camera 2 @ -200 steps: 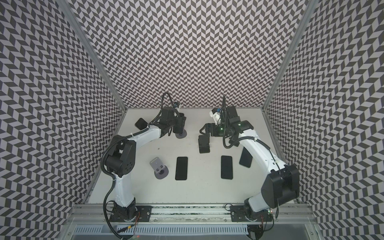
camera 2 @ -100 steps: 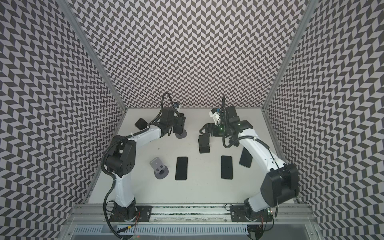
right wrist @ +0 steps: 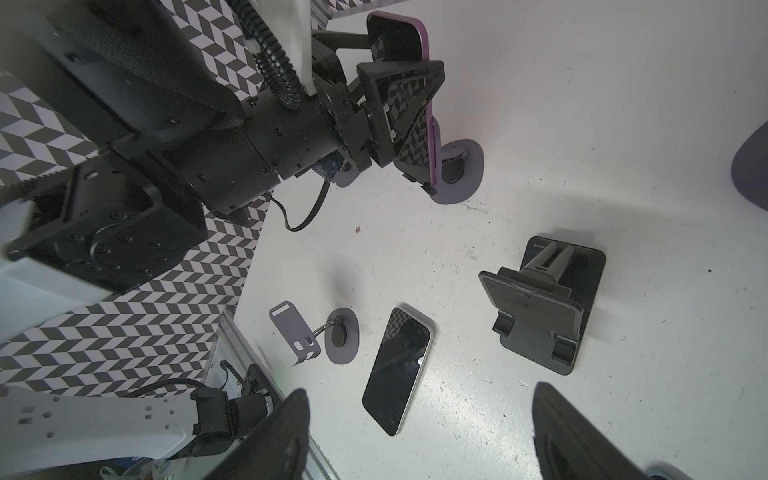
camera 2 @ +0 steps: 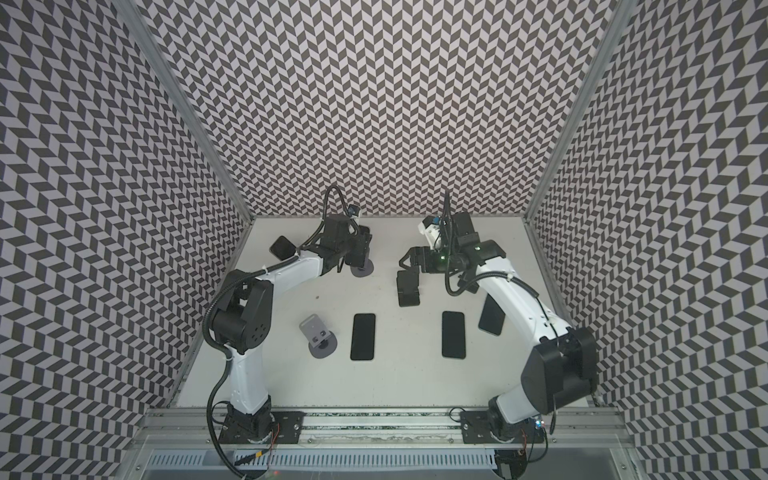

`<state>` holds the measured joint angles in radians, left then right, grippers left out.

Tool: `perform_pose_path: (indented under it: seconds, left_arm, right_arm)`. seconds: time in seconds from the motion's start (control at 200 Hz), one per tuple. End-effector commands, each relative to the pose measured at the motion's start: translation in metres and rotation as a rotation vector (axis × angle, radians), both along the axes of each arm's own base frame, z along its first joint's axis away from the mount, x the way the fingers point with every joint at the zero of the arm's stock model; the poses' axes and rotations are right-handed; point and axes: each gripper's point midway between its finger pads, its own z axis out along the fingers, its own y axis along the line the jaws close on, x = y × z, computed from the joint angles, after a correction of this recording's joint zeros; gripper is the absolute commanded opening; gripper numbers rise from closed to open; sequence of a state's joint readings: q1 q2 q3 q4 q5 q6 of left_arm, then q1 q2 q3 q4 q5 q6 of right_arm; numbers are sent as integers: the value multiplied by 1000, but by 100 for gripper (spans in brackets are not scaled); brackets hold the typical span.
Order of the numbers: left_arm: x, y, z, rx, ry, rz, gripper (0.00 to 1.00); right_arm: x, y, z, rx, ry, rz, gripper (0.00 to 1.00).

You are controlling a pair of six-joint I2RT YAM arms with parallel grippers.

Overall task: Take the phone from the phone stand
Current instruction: 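Lift the purple-edged phone up out of its stand with the left gripper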

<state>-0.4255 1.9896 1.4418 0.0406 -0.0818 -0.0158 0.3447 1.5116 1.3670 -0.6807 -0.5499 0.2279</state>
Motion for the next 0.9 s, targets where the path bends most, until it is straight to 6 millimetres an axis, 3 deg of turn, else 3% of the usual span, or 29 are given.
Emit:
perform_pose_path:
  seconds: [0.0,0.896]
  left_arm:
    - [2,-2,11,1,-23,-6,72]
    - [-6,-5,45,-51,-66,-24,68]
  right_arm:
    - [4,4,11,4,-43,10,82]
    - [2,2,18,8,-59,5,81]
